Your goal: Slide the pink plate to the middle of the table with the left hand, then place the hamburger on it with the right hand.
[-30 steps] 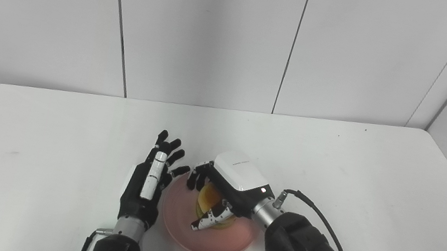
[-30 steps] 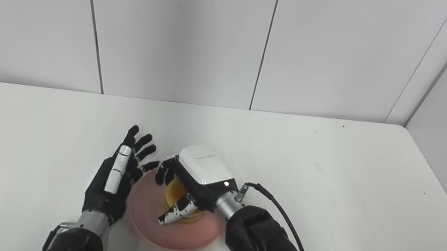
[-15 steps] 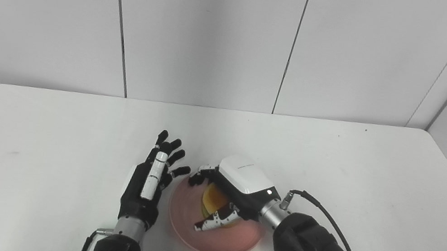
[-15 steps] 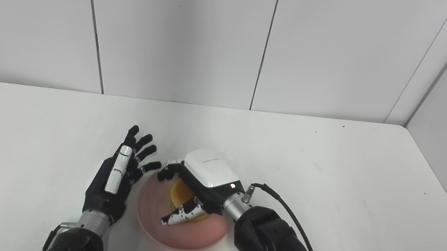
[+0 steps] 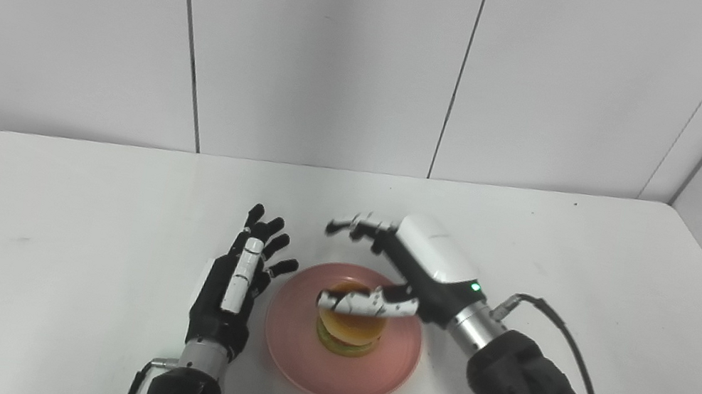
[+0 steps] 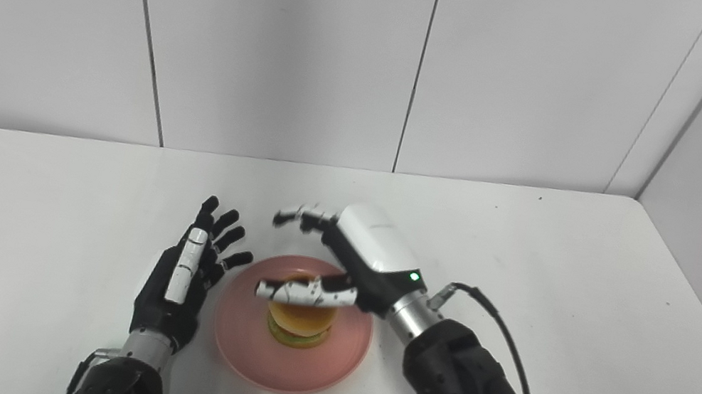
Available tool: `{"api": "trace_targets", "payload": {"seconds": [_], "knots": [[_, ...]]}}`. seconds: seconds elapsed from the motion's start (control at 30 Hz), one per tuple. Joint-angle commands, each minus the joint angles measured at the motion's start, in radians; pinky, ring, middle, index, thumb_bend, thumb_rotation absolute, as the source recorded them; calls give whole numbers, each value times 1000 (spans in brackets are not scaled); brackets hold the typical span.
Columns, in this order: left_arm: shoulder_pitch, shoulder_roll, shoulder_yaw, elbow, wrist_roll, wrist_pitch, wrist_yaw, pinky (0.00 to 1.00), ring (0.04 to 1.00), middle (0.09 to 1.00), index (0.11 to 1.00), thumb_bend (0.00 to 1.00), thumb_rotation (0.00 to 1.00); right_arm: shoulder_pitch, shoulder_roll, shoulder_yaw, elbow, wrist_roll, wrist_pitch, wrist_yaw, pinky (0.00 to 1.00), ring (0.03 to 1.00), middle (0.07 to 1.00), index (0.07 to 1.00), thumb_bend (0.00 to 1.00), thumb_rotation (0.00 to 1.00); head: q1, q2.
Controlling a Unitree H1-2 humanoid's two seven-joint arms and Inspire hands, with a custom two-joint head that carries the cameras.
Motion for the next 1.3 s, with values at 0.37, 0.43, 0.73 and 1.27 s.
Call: {"api": "trace_targets", "payload": {"seconds": [0.37,0.43,0.73,1.27], "knots": [[74,-24,-20,1,60,17,60,852,913,913,944,680,796,43,160,-239,151,557,53,-22,806,819,898,887,867,1000,33,4],[84,-26,-28,-16,83,5,77,895,924,909,933,693,776,48,168,-250,176,562,60,-42,820,836,908,899,867,1000,36,8],[121,-23,-61,-44,227,-117,195,1000,994,986,956,611,852,86,183,-244,295,479,9,-123,840,858,903,910,808,1000,20,9],[148,-4,-79,-94,228,-96,205,1000,1000,1000,1000,562,917,183,230,-211,268,366,-77,-229,999,997,1000,997,878,1000,86,33]]}}
